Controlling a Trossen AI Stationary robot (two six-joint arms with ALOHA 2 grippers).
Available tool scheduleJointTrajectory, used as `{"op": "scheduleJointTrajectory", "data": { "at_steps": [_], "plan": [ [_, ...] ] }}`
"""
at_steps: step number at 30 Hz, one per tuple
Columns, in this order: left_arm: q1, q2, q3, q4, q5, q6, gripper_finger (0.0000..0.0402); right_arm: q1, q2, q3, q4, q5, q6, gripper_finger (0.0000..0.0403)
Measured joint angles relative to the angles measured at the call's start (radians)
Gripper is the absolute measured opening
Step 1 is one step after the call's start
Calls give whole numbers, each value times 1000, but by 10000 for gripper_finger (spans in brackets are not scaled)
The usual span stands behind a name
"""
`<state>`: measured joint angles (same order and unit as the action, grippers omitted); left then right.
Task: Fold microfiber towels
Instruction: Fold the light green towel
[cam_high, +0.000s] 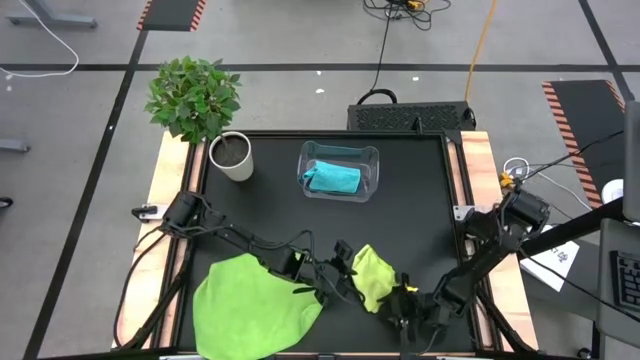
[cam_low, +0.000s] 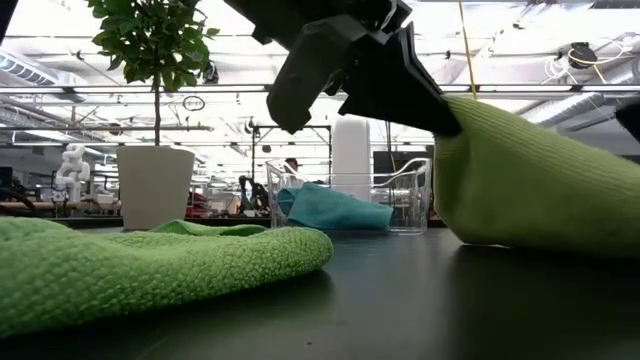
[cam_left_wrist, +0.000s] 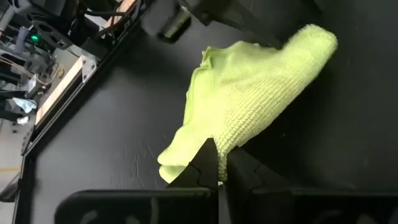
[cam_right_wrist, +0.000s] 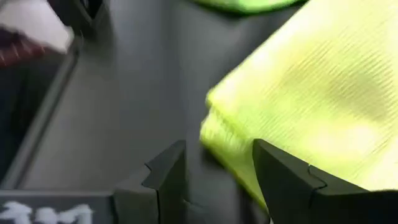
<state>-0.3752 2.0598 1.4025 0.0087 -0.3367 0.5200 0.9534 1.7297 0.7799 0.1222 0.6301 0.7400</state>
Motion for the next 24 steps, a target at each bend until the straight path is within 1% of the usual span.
{"op": "scheduleJointTrajectory", "data": {
  "at_steps": [4, 6, 11, 15, 17, 21, 24],
  "plan": [
    [4, 0, 0, -15, 5, -7, 10, 21, 83, 68, -50, 1, -82, 179],
    [8, 0, 0, -16, 16, -20, 5, 33, 122, 123, -117, 41, -97, 179],
    [19, 0, 0, -15, 41, -38, 11, 38, 204, 265, -336, 146, -65, 179],
    [19, 0, 0, -14, 48, -50, 5, 37, 246, 338, -471, 221, -8, 179],
    [18, 0, 0, -14, 46, -56, 6, 36, 250, 354, -504, 256, 32, 179],
    [19, 0, 0, -13, 43, -56, 9, 47, 247, 361, -502, 334, 62, 179],
    [19, -1, 0, -9, 34, -58, 5, 46, 251, 361, -501, 339, 66, 179]
  ]
}}
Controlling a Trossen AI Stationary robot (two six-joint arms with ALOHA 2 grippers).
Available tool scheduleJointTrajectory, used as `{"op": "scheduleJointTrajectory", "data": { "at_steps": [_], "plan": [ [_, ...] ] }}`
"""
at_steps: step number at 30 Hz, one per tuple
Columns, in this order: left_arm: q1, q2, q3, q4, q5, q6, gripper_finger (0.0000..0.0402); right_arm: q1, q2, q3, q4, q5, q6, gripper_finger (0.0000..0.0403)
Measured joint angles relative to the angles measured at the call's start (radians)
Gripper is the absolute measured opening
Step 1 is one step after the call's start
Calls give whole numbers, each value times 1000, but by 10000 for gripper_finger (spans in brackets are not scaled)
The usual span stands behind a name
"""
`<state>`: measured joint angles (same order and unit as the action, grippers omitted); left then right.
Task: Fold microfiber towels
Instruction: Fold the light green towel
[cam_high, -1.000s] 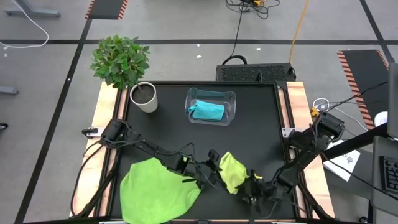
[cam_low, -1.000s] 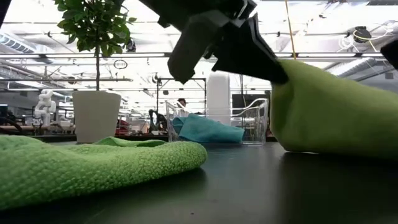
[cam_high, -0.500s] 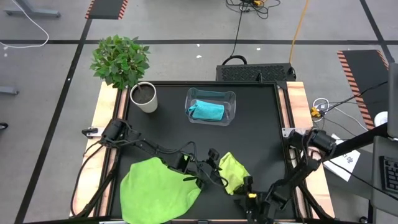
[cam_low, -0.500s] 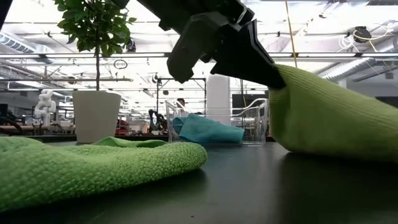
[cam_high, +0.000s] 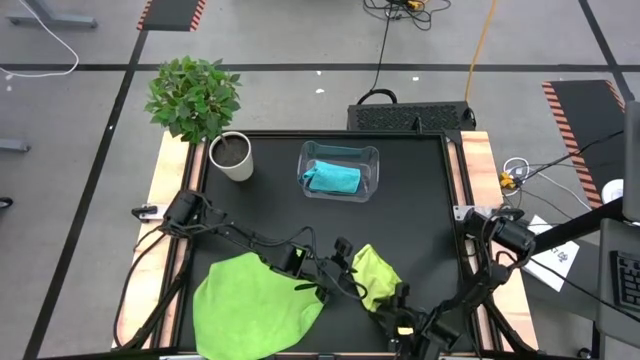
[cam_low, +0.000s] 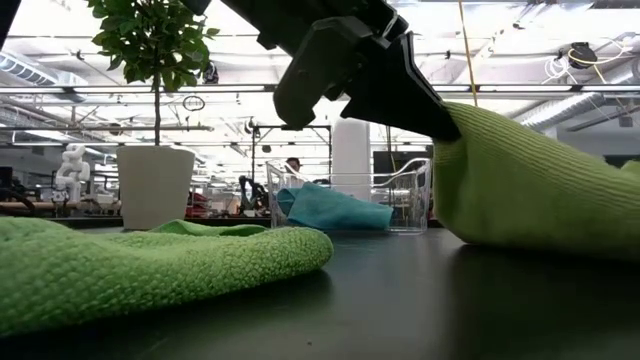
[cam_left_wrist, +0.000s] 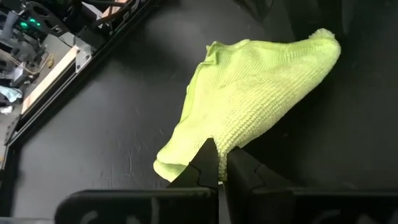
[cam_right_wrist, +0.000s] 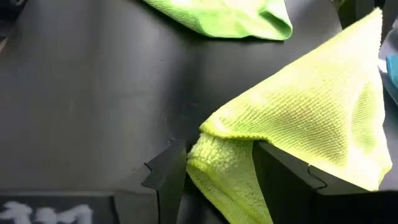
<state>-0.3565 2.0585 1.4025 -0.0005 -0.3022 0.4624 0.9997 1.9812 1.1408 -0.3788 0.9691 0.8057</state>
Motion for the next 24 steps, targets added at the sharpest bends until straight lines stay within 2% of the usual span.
{"op": "scheduleJointTrajectory", "data": {
  "at_steps": [7, 11, 15, 18, 20, 24],
  "plan": [
    [0, -1, 0, 3, -13, 0, 5, -12, 0, -1, -3, -6, 37, 178],
    [-4, -1, 0, 3, -16, 0, 9, -27, 0, -2, -40, -72, 117, 167],
    [-6, -1, 9, -24, -17, 13, 5, -32, 0, -2, -76, -113, 167, 118],
    [-6, -1, 79, -149, -12, 4, 5, -24, 0, -2, -91, -136, 176, 54],
    [-2, -1, 140, -237, 30, -11, 4, -17, 0, -2, -88, -156, 171, 15],
    [32, -1, 250, -382, 181, -93, 5, -8, -16, -3, -80, -157, 188, 12]
  ]
}}
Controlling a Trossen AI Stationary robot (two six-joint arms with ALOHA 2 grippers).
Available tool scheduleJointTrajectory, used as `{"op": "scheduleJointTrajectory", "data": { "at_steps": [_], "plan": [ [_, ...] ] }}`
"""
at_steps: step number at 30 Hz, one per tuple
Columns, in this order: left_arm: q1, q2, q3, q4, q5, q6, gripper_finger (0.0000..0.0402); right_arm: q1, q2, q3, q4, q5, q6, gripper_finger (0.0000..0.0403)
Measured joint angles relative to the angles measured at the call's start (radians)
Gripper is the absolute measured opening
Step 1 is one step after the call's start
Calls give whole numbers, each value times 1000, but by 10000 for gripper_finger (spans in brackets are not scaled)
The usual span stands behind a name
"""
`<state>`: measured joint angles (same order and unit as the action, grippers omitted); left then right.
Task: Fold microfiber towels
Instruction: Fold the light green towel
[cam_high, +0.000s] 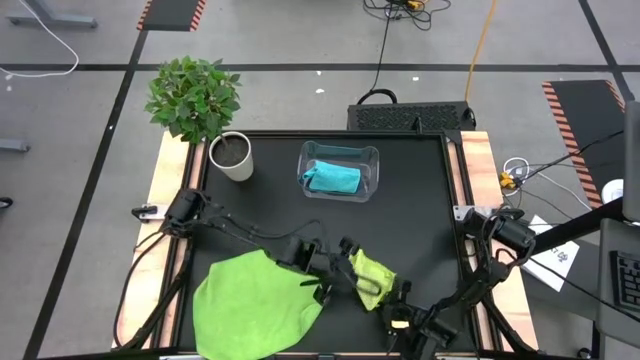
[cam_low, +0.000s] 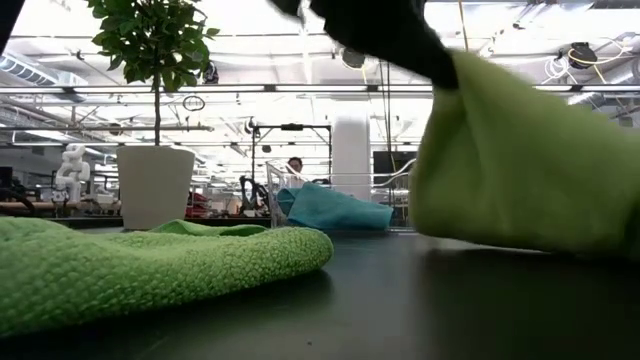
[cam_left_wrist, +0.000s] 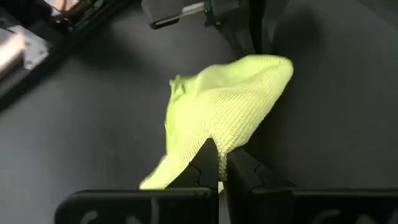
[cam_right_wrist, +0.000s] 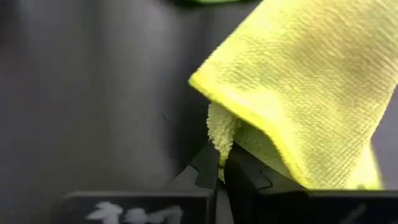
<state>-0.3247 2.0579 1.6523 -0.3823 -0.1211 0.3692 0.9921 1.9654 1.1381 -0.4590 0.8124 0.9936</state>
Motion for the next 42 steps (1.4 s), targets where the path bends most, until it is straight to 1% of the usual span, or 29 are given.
{"op": "scheduleJointTrajectory", "data": {
  "at_steps": [2, 4, 6, 10, 13, 15, 17, 19, 20, 23, 24, 25, 27, 29, 31, 33, 37, 40, 42],
  "plan": [
    [17, 0, 39, -45, 76, -48, 4, 10, -22, 0, 24, 6, -11, 7],
    [28, 0, 45, -61, 142, -81, 5, 23, -37, 0, 48, 5, -34, 3],
    [32, 0, 44, -79, 178, -102, 5, 39, -53, 0, 73, -2, -65, 4],
    [28, 0, 44, -94, 184, -132, 4, 76, -95, 0, 132, -12, -154, 23],
    [25, 0, 44, -109, 191, -156, 6, 102, -104, 0, 168, -62, -232, 36],
    [21, 0, 44, -120, 196, -167, 4, 113, -105, 0, 183, -95, -251, 40],
    [15, 0, 44, -136, 200, -182, 5, 121, -104, 0, 178, -95, -248, 39],
    [12, 0, 44, -151, 201, -195, 7, 124, -106, 0, 177, -52, -254, 36],
    [10, 0, 44, -153, 201, -197, 7, 124, -108, 0, 178, -6, -272, 33],
    [6, 0, 44, -158, 200, -199, 4, 111, -111, -6, 183, 189, -328, 24],
    [3, 0, 44, -161, 200, -199, 4, 95, -111, -15, 183, 212, -341, 20],
    [1, 0, 44, -165, 200, -201, 6, 74, -111, -30, 181, 210, -346, 17],
    [-1, 0, 44, -172, 200, -216, 8, 20, -110, -65, 177, 153, -329, 8],
    [0, 0, 44, -183, 201, -222, 6, -45, -110, -111, 220, 87, -320, 2],
    [1, 0, 44, -195, 201, -221, 4, -101, -110, -175, 304, 38, -341, 3],
    [2, 0, 44, -203, 200, -222, 6, -142, -110, -240, 413, 3, -397, 3],
    [22, 0, 44, -213, 203, -220, 4, -182, -110, -345, 676, -105, -481, 1],
    [64, 0, 44, -240, 232, -248, 6, -182, -110, -406, 820, -128, -509, 0],
    [95, 0, 44, -266, 276, -272, 5, -179, -110, -434, 867, -128, -506, 0]
  ]
}}
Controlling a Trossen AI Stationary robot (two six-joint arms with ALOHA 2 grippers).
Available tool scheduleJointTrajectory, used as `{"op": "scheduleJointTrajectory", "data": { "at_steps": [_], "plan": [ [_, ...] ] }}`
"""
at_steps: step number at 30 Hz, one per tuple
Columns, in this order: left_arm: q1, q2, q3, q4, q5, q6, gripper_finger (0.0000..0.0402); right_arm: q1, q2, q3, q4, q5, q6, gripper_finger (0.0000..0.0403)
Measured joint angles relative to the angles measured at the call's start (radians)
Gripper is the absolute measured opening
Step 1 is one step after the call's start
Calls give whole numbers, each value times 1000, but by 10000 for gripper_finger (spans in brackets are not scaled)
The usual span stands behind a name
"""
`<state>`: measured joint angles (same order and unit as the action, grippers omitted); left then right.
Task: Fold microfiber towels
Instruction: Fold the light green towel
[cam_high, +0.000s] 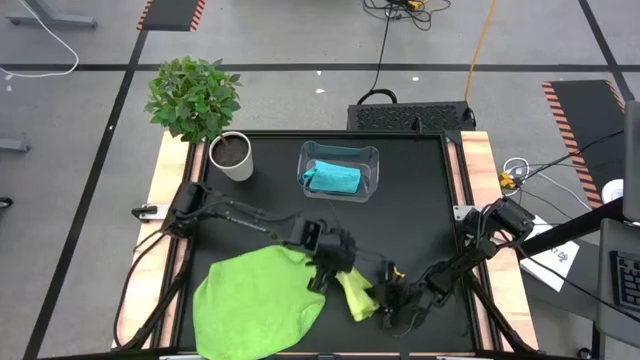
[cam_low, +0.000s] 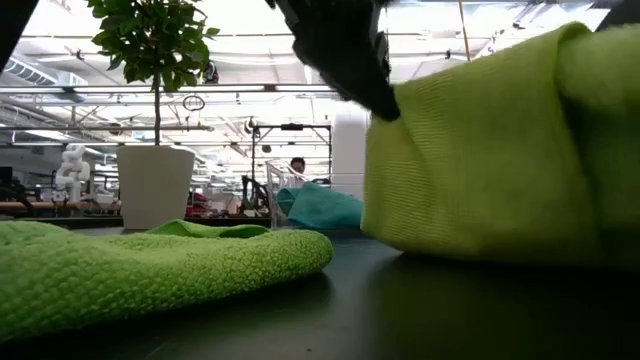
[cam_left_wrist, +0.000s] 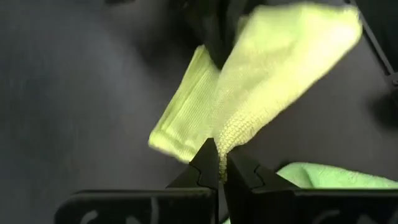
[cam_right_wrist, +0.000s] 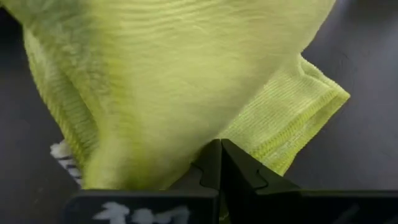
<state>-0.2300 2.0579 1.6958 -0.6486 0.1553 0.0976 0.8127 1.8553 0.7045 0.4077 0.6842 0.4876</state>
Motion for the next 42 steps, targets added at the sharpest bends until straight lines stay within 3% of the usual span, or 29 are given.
{"op": "scheduleJointTrajectory", "data": {
  "at_steps": [8, 15, 22, 27, 35, 42],
  "plan": [
    [55, 0, 0, -34, 135, -32, 4, 1, 43, -13, 82, 28, -20, 0],
    [31, 9, -2, -49, 143, -31, 5, 50, 47, -3, 113, 195, -195, 0],
    [11, 9, -2, -34, 117, -31, 4, 46, 48, 55, 116, 284, -351, 0],
    [10, 9, -2, -35, 105, -32, 7, 39, 48, 116, 119, 253, -378, 0],
    [14, 9, -2, -36, 101, -33, 5, 7, 115, 118, 121, 79, -203, 0],
    [69, 9, -2, -40, 146, -93, 4, -49, 223, 121, 300, -11, -167, 0]
  ]
}}
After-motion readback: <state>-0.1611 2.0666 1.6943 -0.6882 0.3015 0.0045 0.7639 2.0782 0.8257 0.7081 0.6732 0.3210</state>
